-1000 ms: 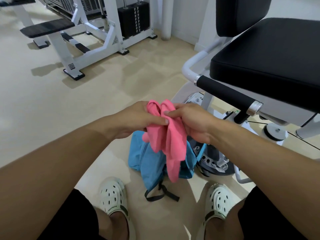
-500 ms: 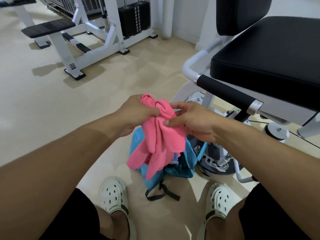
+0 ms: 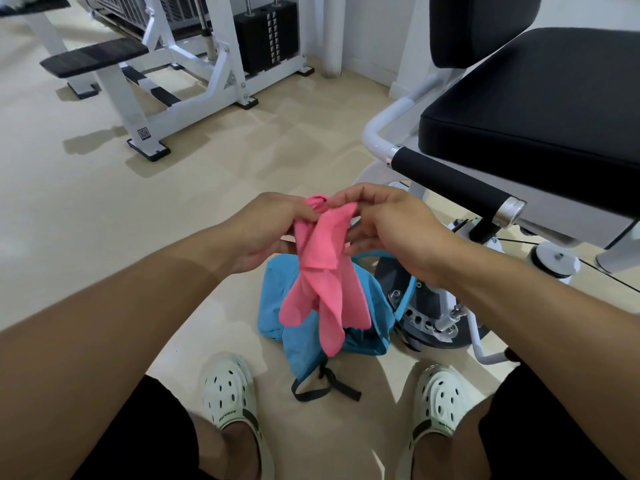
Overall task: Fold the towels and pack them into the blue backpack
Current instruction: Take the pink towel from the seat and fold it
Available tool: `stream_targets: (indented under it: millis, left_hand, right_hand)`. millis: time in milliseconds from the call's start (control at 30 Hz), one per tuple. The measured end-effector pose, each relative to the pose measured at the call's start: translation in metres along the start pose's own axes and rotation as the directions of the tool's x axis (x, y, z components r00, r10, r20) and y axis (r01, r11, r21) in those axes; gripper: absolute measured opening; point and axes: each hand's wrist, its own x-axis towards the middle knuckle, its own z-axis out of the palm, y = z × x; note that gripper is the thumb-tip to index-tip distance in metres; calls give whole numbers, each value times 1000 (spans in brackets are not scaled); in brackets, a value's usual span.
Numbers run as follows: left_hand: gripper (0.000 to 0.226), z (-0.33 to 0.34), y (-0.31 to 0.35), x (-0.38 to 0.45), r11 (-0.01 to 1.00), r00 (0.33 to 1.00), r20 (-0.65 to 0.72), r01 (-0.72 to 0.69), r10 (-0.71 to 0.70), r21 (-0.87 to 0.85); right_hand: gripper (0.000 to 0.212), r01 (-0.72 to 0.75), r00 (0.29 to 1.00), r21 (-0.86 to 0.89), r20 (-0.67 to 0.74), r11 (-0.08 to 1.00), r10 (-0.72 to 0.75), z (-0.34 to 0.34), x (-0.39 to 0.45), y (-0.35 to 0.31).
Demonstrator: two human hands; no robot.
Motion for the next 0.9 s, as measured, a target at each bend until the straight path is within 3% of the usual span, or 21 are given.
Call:
stream_targets:
  millis: [133,267,333,533,667,767,900]
  left_hand:
    - [27,3,0,-5,1000,994,110,-4,1,30]
    - [23,6,0,-8,998,988,145,-54,50,24]
    - [21,7,1,-7,998,991,123,-63,59,29]
    - [24,7,0,-8,991,988,144,-75,59,112]
    - [24,2,3,-7,956,981,158,-148,110,254]
    - [11,-1,4,-8,932,971,192,-200,146,304]
    - [17,-2,7,-11,923,948,283,-231,143,308]
  right_hand:
    - [41,133,990,-309,-2,942,-140,-10,-2,5]
    - [16,157,949,-699,-89,698,-302,-17,0,8]
    - [6,112,934,-789,-124,604,-334,-18,0,8]
    - [4,171,954,-807,-7,565,-299,-22,3,10]
    - [16,201,974,-723,76,661,-213,-23,1,8]
    - [15,229,971,-731,121,643,-207,-24,2,8]
    - [24,223,975,-693,143,685,-172,-25,3,10]
